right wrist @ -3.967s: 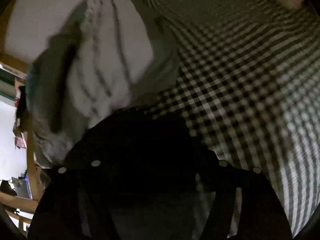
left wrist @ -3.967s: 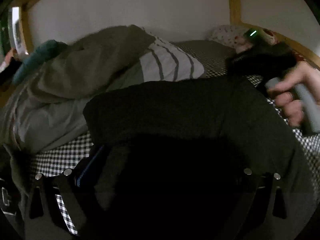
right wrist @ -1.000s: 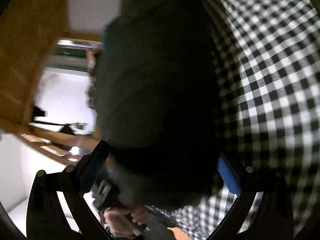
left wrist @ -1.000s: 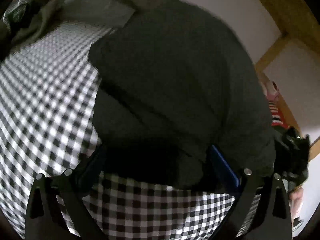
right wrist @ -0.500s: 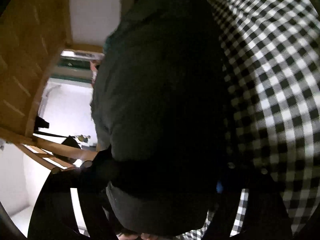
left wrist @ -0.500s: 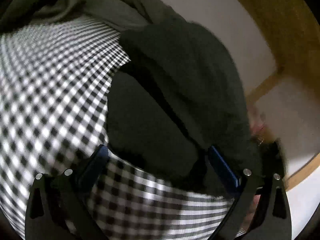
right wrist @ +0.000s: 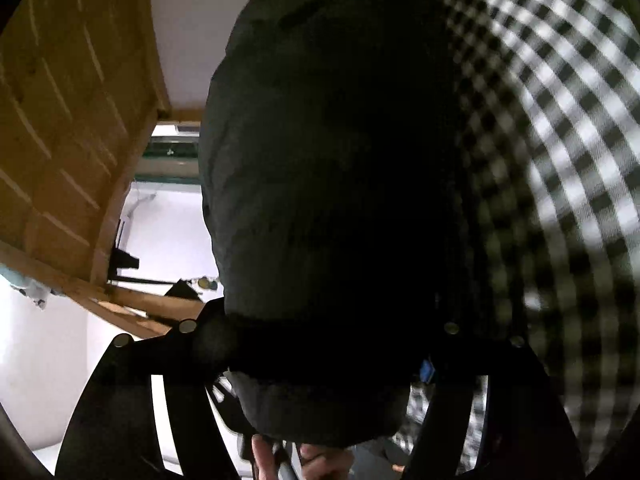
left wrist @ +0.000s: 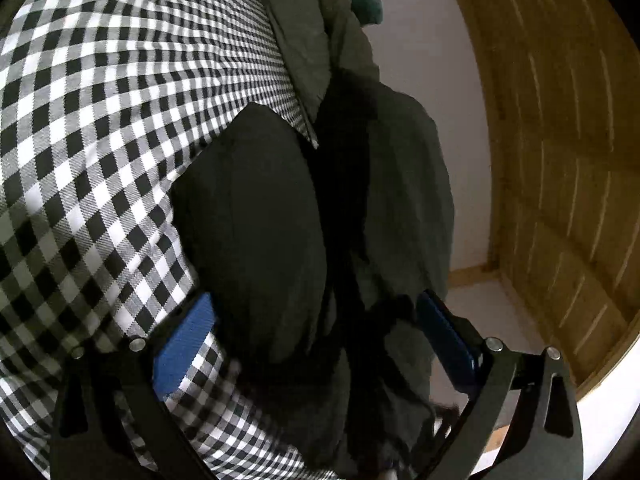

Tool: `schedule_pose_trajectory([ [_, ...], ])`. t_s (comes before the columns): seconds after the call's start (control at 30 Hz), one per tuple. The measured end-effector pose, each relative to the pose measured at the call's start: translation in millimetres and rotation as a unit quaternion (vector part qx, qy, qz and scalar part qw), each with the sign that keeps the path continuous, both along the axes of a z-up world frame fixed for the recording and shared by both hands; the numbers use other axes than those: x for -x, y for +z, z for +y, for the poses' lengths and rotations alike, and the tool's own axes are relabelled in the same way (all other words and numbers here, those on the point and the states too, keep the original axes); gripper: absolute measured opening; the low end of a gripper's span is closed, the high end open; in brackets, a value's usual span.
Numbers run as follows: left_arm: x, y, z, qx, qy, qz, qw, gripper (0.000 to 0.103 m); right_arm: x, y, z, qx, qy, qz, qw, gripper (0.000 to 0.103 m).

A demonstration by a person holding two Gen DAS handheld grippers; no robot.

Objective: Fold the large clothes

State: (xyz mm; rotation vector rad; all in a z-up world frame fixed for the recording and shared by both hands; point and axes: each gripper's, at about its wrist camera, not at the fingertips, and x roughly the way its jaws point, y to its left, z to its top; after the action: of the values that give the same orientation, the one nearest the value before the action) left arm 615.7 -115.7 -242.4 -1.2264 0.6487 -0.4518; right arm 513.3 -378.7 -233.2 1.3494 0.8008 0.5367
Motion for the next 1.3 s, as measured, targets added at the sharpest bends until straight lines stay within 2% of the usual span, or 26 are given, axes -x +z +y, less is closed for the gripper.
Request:
schedule_pose_trajectory([
  [0.1, 10, -3, 16, 0.025, 0.001, 0.009, 0.9996, 0.098, 11, 0, 7, 0.020, 0.027, 0.003, 0.999, 0.067],
  [0.23, 15, -8, 30, 0.090, -0.024, 0.008, 0.9956, 0.098, 19, -4, 12, 0.023, 0.049, 0.017, 0.998, 0.067],
  [0.43, 13, 16, 20, 0.004, -0.106, -0.018, 0.9941, 0.098, 31, -8, 10, 0.006, 0.056, 0.020, 0.998, 0.067],
  [0.53, 15, 23, 1, -0.070, -0.131, -0.025, 0.9886, 0.098, 35, -16, 7, -0.004, 0.056, 0.017, 0.998, 0.070],
  [0.63, 15, 20, 0, -0.070, -0.139, -0.022, 0.9876, 0.097, 39, -28, 2, -0.046, 0.033, 0.008, 0.998, 0.081],
  [0.7, 12, 15, 2, -0.073, -0.145, -0.016, 0.9865, 0.090, 39, -36, -4, -0.083, 0.023, 0.008, 0.996, 0.085],
  [0.8, 0, 12, 1, -0.076, -0.148, -0.011, 0.9860, 0.085, 29, -41, -10, -0.103, 0.018, 0.020, 0.994, 0.094],
  [0.87, 1, 14, -3, -0.080, -0.144, -0.013, 0.9862, 0.081, 25, -43, -11, -0.096, -0.007, 0.040, 0.995, 0.096],
  [0.9, 5, 17, -5, -0.085, -0.142, -0.013, 0.9861, 0.079, 23, -40, -10, -0.078, -0.012, 0.046, 0.996, 0.092],
  [0.93, 7, 18, -6, -0.088, -0.135, -0.013, 0.9867, 0.077, 20, -31, -7, -0.042, -0.006, 0.043, 0.998, 0.081],
  [0.97, 7, 20, -6, -0.088, -0.128, -0.013, 0.9878, 0.073, 22, -17, -4, 0.005, 0.005, 0.029, 1.000, 0.077],
  [1.0, 12, 23, -4, -0.082, -0.122, -0.015, 0.9890, 0.070, 25, -9, -4, 0.020, 0.009, 0.017, 1.000, 0.072],
  [1.1, 27, 39, -4, -0.076, -0.109, -0.035, 0.9905, 0.066, 31, 16, -5, 0.044, 0.006, -0.014, 0.999, 0.069],
  [1.17, 35, 57, -5, -0.077, -0.104, -0.058, 0.9899, 0.064, 31, 39, -4, 0.062, 0.013, -0.050, 0.997, 0.069],
  [1.3, 36, 86, 3, -0.057, -0.093, -0.091, 0.9898, 0.063, 29, 79, 2, 0.078, 0.019, -0.095, 0.992, 0.068],
])
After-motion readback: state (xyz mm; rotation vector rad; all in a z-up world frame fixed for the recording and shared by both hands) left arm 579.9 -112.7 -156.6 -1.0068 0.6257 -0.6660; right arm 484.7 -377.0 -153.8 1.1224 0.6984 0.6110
